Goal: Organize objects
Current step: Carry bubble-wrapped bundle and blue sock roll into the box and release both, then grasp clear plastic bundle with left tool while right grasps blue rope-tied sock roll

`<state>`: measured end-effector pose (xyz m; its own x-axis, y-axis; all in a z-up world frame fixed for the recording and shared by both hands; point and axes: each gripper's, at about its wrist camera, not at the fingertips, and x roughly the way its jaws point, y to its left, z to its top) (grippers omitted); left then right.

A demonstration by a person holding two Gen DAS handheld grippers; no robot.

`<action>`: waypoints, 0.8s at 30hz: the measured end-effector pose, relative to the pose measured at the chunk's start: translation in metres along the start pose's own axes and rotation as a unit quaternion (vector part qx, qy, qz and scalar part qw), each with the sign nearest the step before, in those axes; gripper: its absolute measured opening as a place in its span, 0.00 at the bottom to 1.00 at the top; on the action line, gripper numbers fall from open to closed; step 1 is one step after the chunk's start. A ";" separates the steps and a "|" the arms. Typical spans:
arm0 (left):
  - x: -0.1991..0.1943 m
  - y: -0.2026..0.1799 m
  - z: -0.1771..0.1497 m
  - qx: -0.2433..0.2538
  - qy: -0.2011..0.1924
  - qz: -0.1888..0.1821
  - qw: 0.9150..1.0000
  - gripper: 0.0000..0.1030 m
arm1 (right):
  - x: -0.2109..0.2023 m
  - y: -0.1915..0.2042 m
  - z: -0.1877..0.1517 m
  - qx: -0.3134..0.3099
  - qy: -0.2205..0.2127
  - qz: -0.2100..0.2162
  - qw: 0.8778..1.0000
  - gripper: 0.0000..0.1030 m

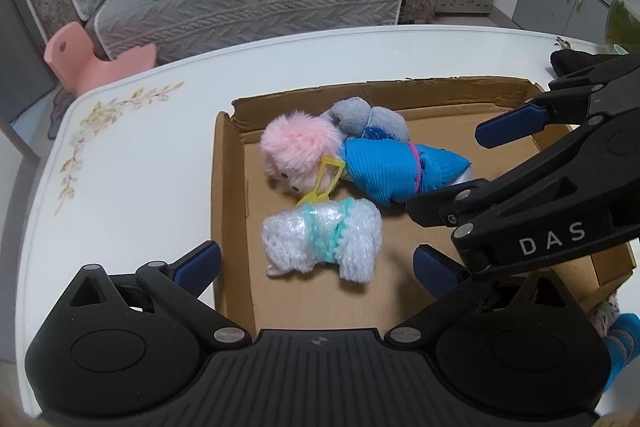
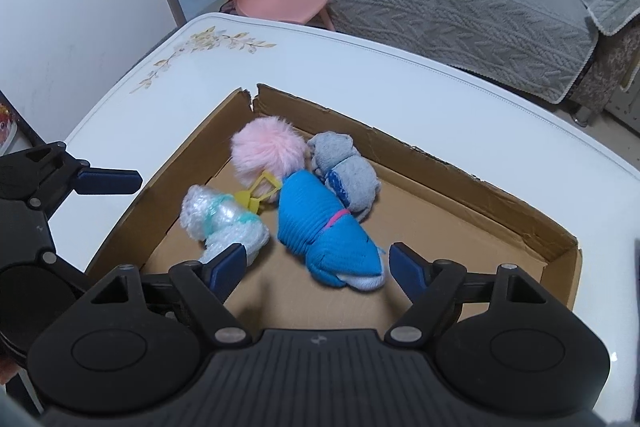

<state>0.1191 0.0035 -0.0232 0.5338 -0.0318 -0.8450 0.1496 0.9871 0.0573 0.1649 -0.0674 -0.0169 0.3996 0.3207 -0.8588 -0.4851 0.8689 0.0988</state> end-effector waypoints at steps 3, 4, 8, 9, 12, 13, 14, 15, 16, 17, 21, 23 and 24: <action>-0.009 0.002 -0.006 -0.006 -0.005 -0.003 1.000 0.99 | -0.008 0.003 -0.005 0.002 -0.007 0.002 1.000 0.74; -0.013 0.003 -0.009 -0.007 -0.009 -0.003 1.000 0.99 | -0.011 0.004 -0.007 0.003 -0.010 0.003 1.000 0.74; -0.032 0.008 -0.024 -0.011 -0.025 -0.001 1.000 0.99 | -0.029 0.008 -0.023 0.004 -0.022 0.011 1.000 0.78; -0.037 0.011 -0.030 -0.015 -0.030 -0.003 0.999 0.99 | -0.034 0.009 -0.029 0.004 -0.027 0.015 1.000 0.78; -0.051 0.015 -0.047 -0.022 -0.044 -0.007 0.999 0.99 | -0.047 0.012 -0.046 0.008 -0.038 0.021 0.999 0.78; -0.057 0.016 -0.055 -0.022 -0.053 -0.009 0.998 0.99 | -0.053 0.013 -0.053 0.006 -0.043 0.025 0.999 0.78; -0.063 0.017 -0.063 -0.019 -0.062 -0.012 0.998 0.99 | -0.059 0.013 -0.061 0.007 -0.049 0.029 0.998 0.78; -0.069 0.018 -0.072 -0.015 -0.074 -0.011 0.997 0.99 | -0.066 0.012 -0.069 0.011 -0.057 0.030 0.998 0.78; -0.074 0.020 -0.082 -0.013 -0.085 -0.006 0.996 0.99 | -0.073 0.011 -0.079 0.013 -0.066 0.031 0.997 0.78; -0.078 0.022 -0.091 -0.015 -0.095 0.001 0.995 0.99 | -0.080 0.009 -0.089 0.014 -0.075 0.030 0.997 0.79; -0.083 0.035 -0.131 -0.039 -0.108 0.017 0.993 0.99 | -0.102 -0.001 -0.133 0.024 -0.110 0.026 0.993 0.83; -0.082 0.040 -0.151 -0.050 -0.114 0.024 0.992 0.99 | -0.107 -0.008 -0.157 0.034 -0.126 0.021 0.991 0.86; -0.081 0.042 -0.160 -0.055 -0.117 0.026 0.991 0.99 | -0.107 -0.011 -0.166 0.035 -0.131 0.016 0.991 0.87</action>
<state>-0.0512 0.0726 -0.0378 0.7182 -0.0033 -0.6958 0.0318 0.9991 0.0281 -0.0016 -0.1734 -0.0096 0.5776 0.4267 -0.6959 -0.4485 0.8782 0.1662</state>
